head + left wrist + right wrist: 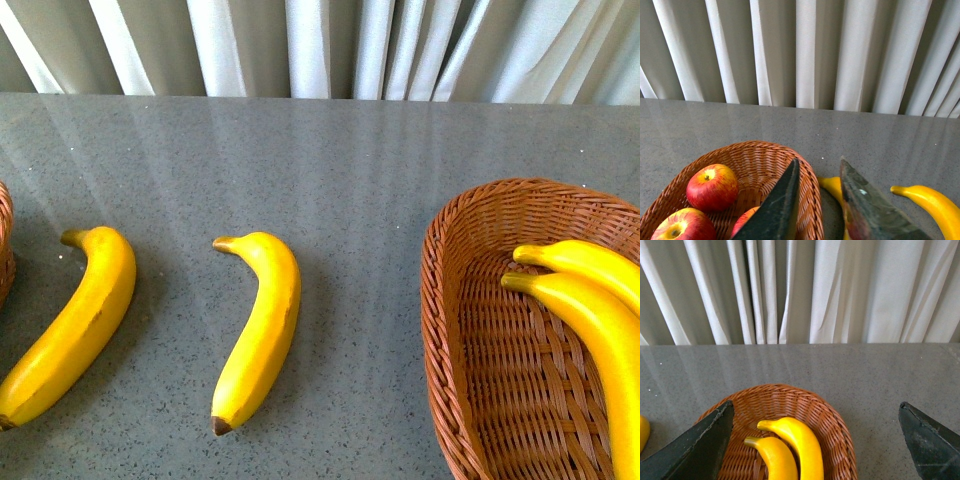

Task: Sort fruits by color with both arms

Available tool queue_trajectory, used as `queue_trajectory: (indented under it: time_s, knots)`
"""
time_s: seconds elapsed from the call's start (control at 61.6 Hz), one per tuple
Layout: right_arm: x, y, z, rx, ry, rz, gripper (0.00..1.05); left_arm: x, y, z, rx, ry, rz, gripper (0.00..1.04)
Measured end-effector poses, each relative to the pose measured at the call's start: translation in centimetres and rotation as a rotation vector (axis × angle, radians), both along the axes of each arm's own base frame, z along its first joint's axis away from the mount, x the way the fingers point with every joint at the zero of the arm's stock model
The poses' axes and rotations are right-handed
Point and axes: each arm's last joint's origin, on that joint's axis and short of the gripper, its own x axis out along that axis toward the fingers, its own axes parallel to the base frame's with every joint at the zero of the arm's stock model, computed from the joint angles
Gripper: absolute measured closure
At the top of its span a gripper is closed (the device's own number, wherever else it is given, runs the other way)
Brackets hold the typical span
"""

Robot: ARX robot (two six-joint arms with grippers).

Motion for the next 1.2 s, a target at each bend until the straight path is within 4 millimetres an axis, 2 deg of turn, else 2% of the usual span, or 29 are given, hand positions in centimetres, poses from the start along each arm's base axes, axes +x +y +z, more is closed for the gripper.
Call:
queue_trajectory:
  time_s: [0.032, 0.162, 0.276, 0.325, 0.438, 0.519, 0.568, 0.666, 0.795, 0.942, 1.088, 1.201]
  knots:
    - [0.0, 0.0, 0.0, 0.000, 0.000, 0.000, 0.09, 0.0, 0.0, 0.0, 0.000, 0.000, 0.000, 0.65]
    - [0.0, 0.0, 0.0, 0.000, 0.000, 0.000, 0.09, 0.0, 0.0, 0.0, 0.000, 0.000, 0.000, 0.42]
    - [0.0, 0.0, 0.0, 0.000, 0.000, 0.000, 0.09, 0.0, 0.0, 0.0, 0.000, 0.000, 0.000, 0.15]
    - [0.0, 0.0, 0.0, 0.000, 0.000, 0.000, 0.09, 0.0, 0.0, 0.0, 0.000, 0.000, 0.000, 0.08]
    - [0.0, 0.0, 0.0, 0.001, 0.001, 0.004, 0.09, 0.0, 0.0, 0.0, 0.002, 0.000, 0.000, 0.09]
    - [0.4, -0.3, 0.2, 0.086, 0.139, 0.182, 0.09, 0.0, 0.0, 0.0, 0.002, 0.000, 0.000, 0.09]
    - [1.3, -0.8, 1.9, 0.126, 0.139, 0.238, 0.09, 0.0, 0.0, 0.0, 0.002, 0.000, 0.000, 0.09]
    - [2.8, -0.9, 5.0, 0.129, 0.067, 0.233, 0.09, 0.0, 0.0, 0.0, 0.002, 0.000, 0.000, 0.09]
    - [5.4, -0.1, 7.4, 0.127, 0.035, 0.240, 0.09, 0.0, 0.0, 0.0, 0.002, 0.000, 0.000, 0.09]
    - [10.1, 2.2, 8.2, 0.143, 0.102, 0.236, 0.09, 0.0, 0.0, 0.0, 0.002, 0.000, 0.000, 0.09]
    - [15.0, 6.2, 7.9, 0.094, 0.166, 0.229, 0.09, 0.0, 0.0, 0.0, 0.002, 0.000, 0.000, 0.09]
    - [18.9, 9.9, 6.9, 0.058, 0.269, 0.242, 0.09, 0.0, 0.0, 0.0, 0.003, 0.000, 0.000, 0.09]
